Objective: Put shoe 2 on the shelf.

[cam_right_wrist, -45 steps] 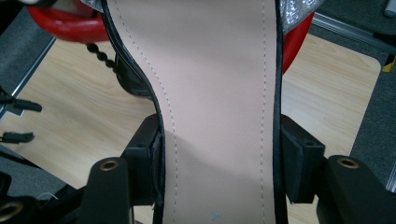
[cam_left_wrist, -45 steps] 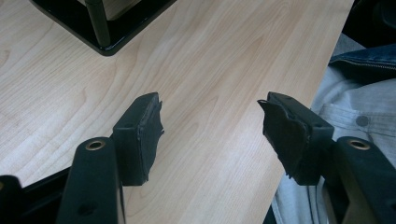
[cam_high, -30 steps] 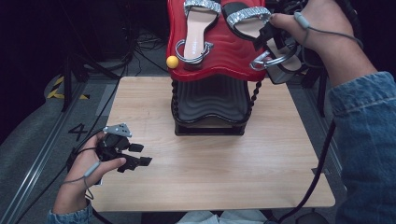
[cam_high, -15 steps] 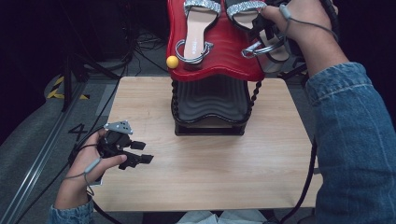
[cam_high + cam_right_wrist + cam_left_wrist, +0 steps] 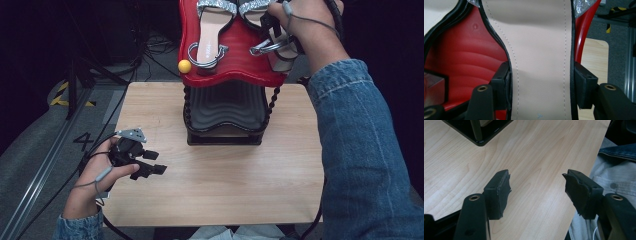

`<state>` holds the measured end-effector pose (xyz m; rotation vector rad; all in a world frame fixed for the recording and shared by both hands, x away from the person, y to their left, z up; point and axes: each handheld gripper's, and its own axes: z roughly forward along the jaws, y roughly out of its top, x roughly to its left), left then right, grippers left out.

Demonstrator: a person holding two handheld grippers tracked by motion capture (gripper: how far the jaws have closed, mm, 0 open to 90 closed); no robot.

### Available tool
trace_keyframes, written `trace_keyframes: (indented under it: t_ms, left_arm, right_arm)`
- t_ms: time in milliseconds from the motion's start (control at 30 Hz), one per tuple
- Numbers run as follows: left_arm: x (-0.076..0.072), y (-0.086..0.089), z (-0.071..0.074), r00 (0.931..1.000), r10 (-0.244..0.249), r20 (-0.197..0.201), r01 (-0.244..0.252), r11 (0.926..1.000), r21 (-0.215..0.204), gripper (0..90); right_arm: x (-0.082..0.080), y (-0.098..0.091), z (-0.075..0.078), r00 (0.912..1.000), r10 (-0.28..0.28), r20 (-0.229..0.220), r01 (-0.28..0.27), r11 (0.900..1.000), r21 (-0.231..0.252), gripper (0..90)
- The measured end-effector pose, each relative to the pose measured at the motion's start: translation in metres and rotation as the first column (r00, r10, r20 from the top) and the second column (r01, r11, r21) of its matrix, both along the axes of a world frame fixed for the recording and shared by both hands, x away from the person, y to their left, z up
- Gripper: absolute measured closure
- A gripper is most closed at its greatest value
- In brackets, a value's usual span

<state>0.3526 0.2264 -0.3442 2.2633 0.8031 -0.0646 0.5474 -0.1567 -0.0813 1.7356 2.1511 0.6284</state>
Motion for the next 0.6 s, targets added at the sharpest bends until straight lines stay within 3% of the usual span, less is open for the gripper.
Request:
trace_keyframes:
  t_ms: [600]
  left_arm:
    - [0.0007,0.0024,-0.0014,1.0000,0.009,-0.001,-0.009,0.9999,-0.007,37.1]
  right_arm:
    - [0.0095,0.0085,0.0017,0.9997,-0.017,0.018,0.017,0.9997,-0.016,42.9]
